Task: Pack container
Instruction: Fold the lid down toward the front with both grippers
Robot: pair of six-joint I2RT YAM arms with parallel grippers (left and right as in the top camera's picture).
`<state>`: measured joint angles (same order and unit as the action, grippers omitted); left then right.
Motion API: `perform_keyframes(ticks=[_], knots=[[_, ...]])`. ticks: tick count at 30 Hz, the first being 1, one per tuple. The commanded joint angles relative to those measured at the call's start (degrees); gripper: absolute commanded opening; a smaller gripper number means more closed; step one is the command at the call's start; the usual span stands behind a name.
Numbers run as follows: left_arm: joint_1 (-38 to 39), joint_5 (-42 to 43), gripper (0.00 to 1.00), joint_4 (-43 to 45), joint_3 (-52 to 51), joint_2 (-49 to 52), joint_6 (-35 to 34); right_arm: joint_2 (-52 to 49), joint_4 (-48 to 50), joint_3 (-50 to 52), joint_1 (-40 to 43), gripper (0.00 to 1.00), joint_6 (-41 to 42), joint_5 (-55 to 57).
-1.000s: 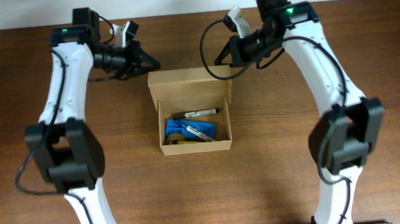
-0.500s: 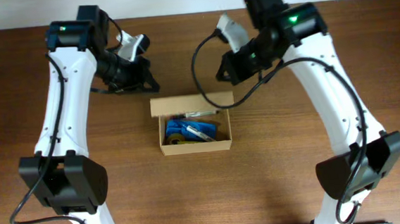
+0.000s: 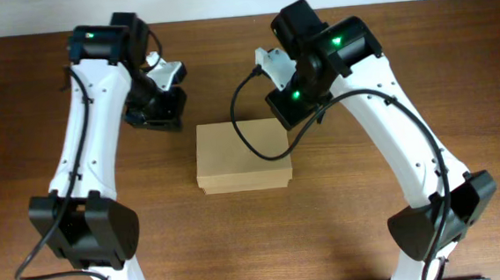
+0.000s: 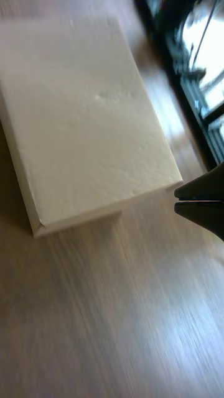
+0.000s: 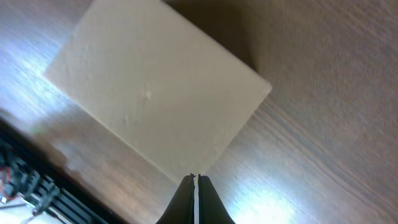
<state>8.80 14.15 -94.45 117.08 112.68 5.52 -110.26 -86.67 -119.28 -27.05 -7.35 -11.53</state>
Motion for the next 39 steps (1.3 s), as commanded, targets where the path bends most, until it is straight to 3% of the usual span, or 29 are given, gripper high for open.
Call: perform_keyframes(ticks=[1, 9, 16, 32, 39], knots=[[4.1, -9.8, 0.02, 0.6, 0.0, -5.7, -3.2, 2.0, -1.4, -0.6, -1.9, 0.04, 0.5, 3.2], [9.9, -13.9, 0.02, 2.7, -1.1, -7.9, -3.3, 2.0, -3.2, 1.1, -5.0, 0.04, 0.5, 3.2], [11.6, -13.9, 0.02, 9.0, -12.2, -7.9, -3.3, 2.0, -2.0, 6.3, -6.0, 0.04, 0.5, 3.1], [11.6, -7.8, 0.02, 23.0, -34.3, -7.9, -3.9, 2.0, 15.3, 31.4, -5.9, 0.04, 1.1, -0.4], [11.6, -8.0, 0.02, 24.2, -34.7, -8.7, -4.0, 2.4, 18.2, 32.2, -5.8, 0.04, 1.7, -0.4]])
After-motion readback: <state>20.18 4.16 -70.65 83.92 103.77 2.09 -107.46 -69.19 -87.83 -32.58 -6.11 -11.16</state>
